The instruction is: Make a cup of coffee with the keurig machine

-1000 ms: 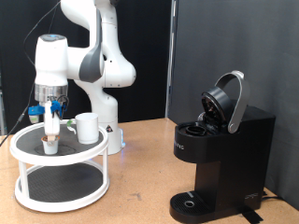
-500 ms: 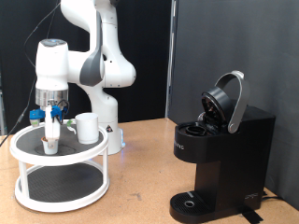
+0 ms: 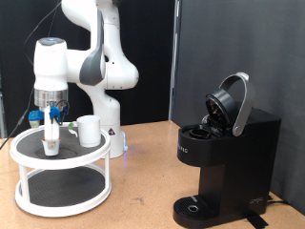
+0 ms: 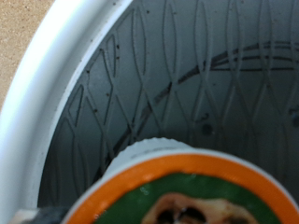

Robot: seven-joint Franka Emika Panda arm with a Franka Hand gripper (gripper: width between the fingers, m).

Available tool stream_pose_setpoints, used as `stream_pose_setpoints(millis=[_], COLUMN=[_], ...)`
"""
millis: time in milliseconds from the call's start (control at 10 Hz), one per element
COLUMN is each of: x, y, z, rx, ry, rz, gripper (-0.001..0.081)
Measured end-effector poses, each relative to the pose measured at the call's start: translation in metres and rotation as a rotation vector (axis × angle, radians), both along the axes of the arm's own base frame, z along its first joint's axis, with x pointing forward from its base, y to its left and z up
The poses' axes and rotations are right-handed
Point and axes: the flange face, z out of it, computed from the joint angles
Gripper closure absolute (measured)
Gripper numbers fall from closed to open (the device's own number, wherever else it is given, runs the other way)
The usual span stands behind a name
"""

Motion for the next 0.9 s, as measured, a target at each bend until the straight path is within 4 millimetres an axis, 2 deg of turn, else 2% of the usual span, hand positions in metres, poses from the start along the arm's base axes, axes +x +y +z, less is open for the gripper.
stream_pose_setpoints(millis=[500,700,900], x=[-0.002,0.000,0.010], y=[-0.013,-0.010,0.005], z=[0.059,0.058,0.070], rx=[0.070,0.106,0.291], ry=[0.052,0.032,-0.014], rz=[0.005,-0.007,0.008], gripper=[0.0444,0.0444,0.0444])
